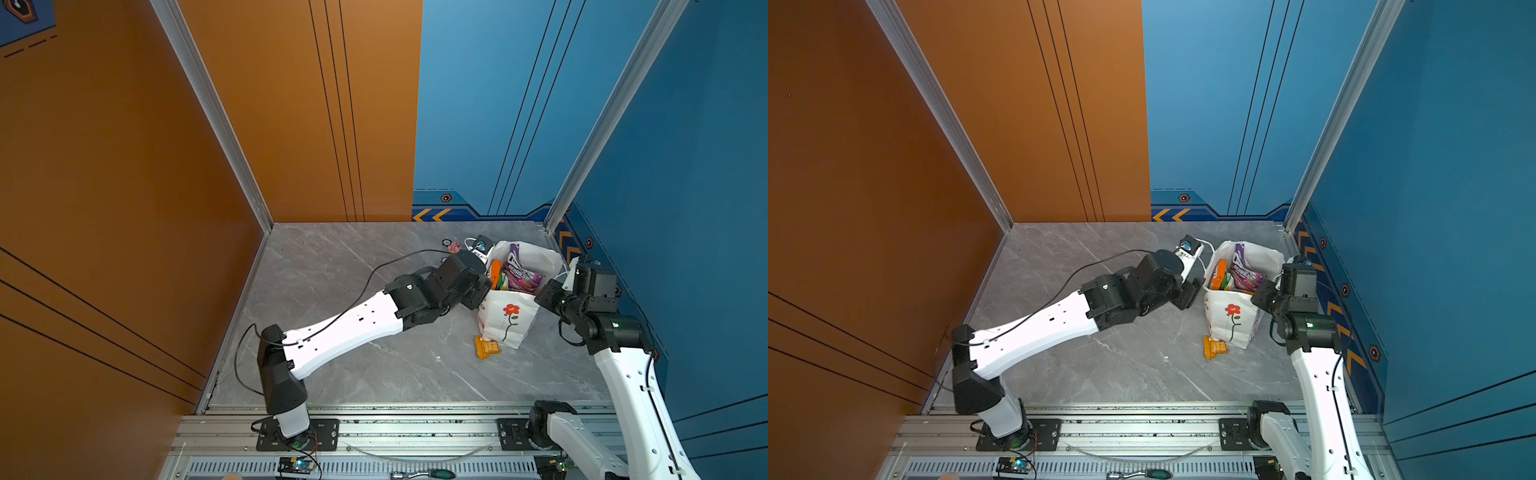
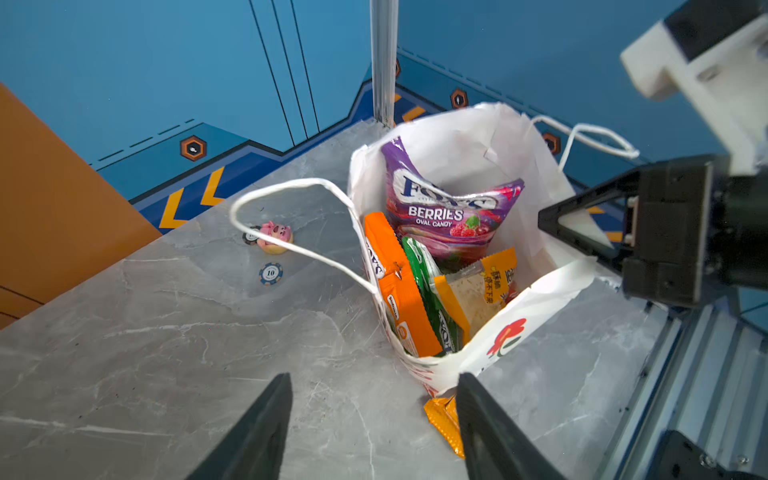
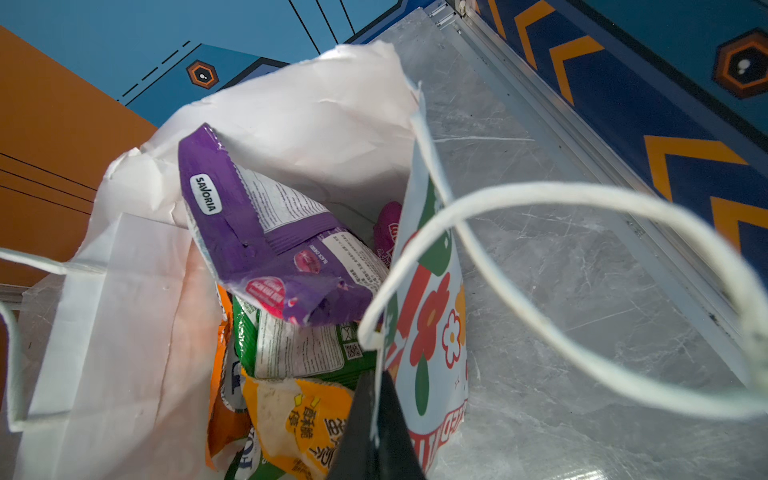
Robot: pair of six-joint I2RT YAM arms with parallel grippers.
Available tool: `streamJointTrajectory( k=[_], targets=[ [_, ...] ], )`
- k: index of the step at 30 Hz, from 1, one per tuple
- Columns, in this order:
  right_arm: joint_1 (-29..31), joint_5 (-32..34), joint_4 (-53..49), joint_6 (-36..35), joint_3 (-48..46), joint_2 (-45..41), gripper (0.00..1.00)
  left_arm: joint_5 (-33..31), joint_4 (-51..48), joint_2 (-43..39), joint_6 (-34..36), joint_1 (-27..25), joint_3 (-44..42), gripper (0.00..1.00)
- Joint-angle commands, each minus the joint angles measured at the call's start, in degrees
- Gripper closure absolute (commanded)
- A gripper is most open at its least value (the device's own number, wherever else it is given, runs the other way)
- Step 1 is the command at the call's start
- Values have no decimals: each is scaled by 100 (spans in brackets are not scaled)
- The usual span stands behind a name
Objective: Place the snacks into the paper bag
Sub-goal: 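Move the left gripper down onto the small orange wafer packet and close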
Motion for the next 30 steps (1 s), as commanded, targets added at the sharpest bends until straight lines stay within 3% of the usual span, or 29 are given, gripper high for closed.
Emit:
streamJointTrajectory(
  k=[1, 11, 15, 22, 30],
  targets=[
    [33, 50, -78, -57, -21, -71, 100, -308, 403, -399, -507, 33, -849, 28],
    [33, 57, -97, -40, -21, -87, 100, -44, 1172, -1186, -2416, 413, -3060, 23],
    [32, 54, -114, -40, -25, -113, 100, 296, 2107, -1163, -3032, 393, -3785, 20],
    [32, 85, -140, -43, -47, -165, 100, 1412, 2957, -152, -3791, 394, -4053, 19],
    [31, 72, -149, -66, -46, -169, 100, 2597, 3846, 921, -4349, 571, -3805, 19]
  ],
)
